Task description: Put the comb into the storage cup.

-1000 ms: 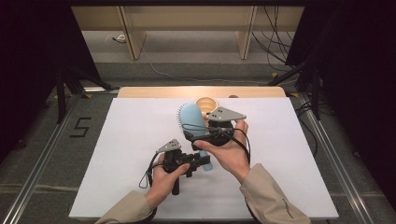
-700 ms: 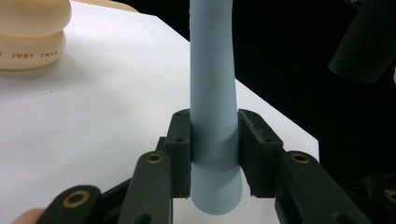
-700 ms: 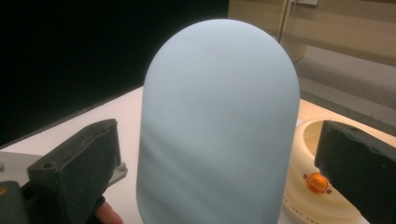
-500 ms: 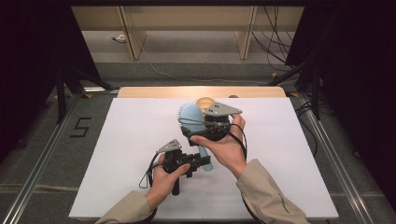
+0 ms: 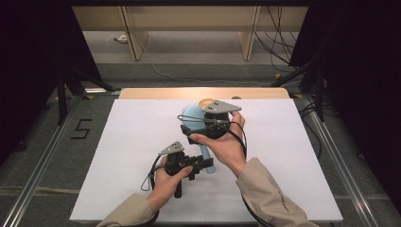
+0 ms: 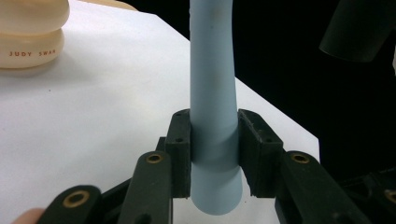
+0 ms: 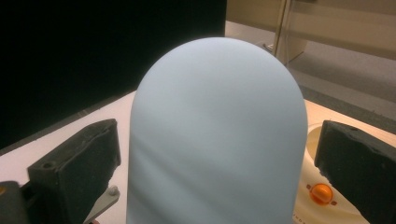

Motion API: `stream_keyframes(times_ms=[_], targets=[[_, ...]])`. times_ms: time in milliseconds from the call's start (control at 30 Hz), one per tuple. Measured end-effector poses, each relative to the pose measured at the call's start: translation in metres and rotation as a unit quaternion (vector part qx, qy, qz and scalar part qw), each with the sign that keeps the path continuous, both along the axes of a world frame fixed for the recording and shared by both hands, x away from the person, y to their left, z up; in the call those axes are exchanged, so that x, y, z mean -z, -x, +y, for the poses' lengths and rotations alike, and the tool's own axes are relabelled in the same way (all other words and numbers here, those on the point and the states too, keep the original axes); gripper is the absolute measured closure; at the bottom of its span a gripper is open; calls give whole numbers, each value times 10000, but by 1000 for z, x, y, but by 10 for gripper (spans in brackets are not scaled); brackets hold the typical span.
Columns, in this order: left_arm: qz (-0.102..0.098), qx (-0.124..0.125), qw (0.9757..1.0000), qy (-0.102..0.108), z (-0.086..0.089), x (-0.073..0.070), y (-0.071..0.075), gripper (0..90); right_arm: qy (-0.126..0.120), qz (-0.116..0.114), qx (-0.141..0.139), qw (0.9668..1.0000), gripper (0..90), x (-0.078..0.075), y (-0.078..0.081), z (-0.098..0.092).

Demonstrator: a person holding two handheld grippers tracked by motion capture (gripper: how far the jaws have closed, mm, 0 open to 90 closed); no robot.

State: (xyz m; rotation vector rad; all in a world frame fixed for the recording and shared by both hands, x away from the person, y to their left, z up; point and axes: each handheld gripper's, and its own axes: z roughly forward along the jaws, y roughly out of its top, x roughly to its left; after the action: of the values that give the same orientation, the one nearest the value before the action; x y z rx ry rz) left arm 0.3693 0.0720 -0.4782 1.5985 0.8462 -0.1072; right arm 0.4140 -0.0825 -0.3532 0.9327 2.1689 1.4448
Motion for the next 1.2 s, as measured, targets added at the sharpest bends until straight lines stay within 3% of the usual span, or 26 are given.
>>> stream_keyframes(times_ms=[1200], targets=[[-10, -9, 10000, -52, -1, 1, 0, 665, 56, 106, 32, 9999, 86, -4, -9, 7]])
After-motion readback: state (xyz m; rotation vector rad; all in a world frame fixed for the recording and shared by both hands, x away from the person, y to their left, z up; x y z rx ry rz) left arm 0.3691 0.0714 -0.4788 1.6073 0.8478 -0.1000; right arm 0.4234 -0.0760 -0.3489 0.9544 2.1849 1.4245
